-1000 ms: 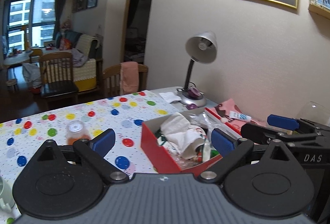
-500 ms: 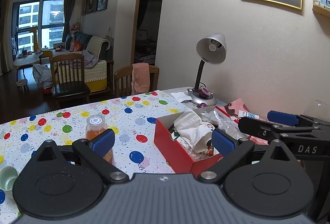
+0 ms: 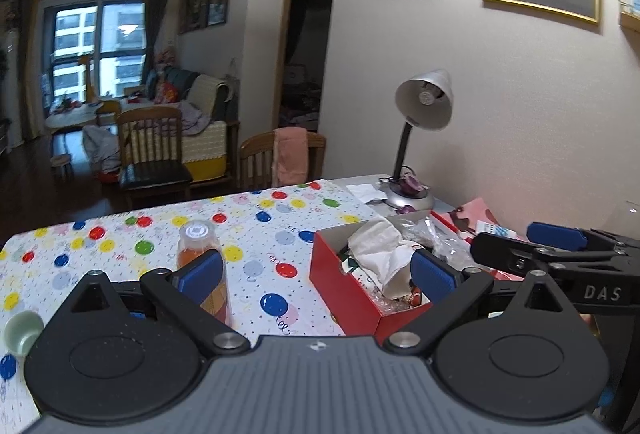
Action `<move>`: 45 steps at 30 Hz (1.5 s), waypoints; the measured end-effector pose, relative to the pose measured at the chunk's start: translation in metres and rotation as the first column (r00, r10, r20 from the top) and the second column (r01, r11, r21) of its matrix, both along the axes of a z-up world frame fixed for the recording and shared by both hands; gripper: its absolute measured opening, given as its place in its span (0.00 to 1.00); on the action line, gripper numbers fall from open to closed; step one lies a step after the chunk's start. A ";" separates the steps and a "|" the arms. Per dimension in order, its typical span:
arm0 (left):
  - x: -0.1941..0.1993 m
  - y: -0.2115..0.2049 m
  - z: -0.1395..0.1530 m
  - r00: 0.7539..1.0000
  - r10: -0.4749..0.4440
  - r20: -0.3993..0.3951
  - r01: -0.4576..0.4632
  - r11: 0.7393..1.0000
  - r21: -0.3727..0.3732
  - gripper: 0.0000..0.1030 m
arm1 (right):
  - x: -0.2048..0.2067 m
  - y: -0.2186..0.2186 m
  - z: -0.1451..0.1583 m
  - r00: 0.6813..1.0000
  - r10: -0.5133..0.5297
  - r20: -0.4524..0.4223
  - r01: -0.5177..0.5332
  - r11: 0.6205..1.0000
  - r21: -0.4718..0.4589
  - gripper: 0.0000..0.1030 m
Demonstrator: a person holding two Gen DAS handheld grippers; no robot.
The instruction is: Organize soft objects
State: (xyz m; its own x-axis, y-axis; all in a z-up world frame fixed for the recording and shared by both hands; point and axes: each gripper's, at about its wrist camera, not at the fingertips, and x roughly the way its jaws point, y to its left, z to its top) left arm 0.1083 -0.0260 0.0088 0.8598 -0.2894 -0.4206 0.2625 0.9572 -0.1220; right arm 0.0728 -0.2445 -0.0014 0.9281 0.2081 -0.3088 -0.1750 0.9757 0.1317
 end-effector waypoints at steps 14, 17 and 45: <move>-0.026 -0.017 0.005 0.999 0.028 0.041 -0.028 1.000 0.008 0.98 | -0.015 -0.016 0.001 0.999 0.050 0.012 -0.050 0.999 0.009 1.00; -0.027 -0.017 0.004 0.999 0.040 0.034 -0.040 0.999 0.000 0.98 | -0.017 -0.017 0.002 0.998 0.057 0.014 -0.057 0.998 0.000 1.00; -0.028 -0.025 0.000 0.998 0.065 0.003 -0.066 0.998 0.012 0.98 | -0.008 -0.022 0.000 0.995 0.099 -0.010 -0.099 0.995 0.000 1.00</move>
